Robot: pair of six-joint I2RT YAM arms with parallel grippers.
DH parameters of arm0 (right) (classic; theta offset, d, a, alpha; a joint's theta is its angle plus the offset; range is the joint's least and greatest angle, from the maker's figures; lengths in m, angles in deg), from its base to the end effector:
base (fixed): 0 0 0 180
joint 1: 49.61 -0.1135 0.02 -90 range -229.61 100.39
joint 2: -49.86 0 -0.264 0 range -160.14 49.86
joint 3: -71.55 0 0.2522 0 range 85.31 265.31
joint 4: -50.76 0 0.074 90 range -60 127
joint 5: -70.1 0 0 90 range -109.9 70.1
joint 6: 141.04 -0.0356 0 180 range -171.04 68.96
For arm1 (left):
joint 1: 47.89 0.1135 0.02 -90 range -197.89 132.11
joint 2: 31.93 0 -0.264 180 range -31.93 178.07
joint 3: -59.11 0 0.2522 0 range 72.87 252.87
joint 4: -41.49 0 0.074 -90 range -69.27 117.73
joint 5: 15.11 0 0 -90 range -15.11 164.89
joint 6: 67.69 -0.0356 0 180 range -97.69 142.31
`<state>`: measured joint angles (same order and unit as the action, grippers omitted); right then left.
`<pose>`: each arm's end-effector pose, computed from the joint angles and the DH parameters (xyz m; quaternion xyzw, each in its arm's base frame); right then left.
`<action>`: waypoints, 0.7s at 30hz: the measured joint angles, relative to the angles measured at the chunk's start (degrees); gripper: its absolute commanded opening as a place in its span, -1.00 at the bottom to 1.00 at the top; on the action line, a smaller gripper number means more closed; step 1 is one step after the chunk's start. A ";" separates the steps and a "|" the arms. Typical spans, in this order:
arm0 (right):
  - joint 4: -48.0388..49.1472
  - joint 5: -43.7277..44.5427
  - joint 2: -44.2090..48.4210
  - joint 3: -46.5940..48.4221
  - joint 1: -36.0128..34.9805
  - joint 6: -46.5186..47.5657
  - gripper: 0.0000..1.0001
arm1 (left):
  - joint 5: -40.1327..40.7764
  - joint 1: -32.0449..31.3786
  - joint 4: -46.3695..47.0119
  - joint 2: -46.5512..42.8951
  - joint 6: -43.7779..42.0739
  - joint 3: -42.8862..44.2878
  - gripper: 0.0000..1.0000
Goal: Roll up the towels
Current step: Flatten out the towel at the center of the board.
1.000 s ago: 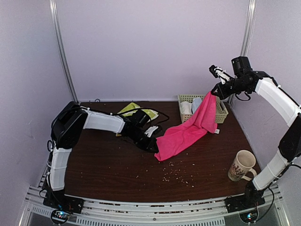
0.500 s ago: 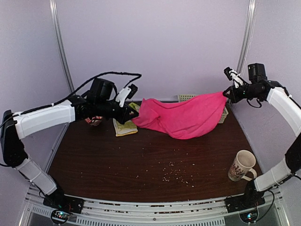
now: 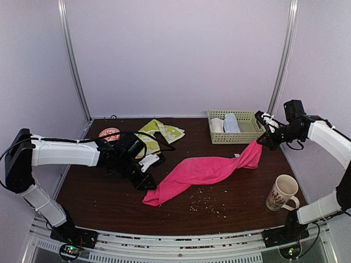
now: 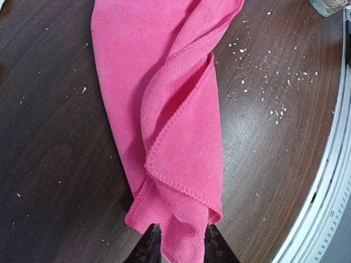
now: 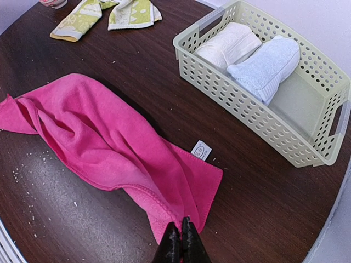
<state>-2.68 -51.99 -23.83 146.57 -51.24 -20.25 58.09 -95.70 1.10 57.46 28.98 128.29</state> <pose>0.2613 0.0264 0.2905 -0.3399 0.8478 0.1745 0.3678 0.1985 -0.2343 0.1962 0.3709 0.8829 -0.2405 0.1585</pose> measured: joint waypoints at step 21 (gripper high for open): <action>9.75 -3.15 -4.98 -4.74 0.00 -4.17 -1.00 | -4.90 6.54 7.10 7.45 9.01 -2.82 -0.41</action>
<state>7.07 -55.14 -28.82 141.82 -51.24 -24.43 53.20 -89.17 8.20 64.91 37.99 125.47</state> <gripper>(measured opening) 0.006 0.329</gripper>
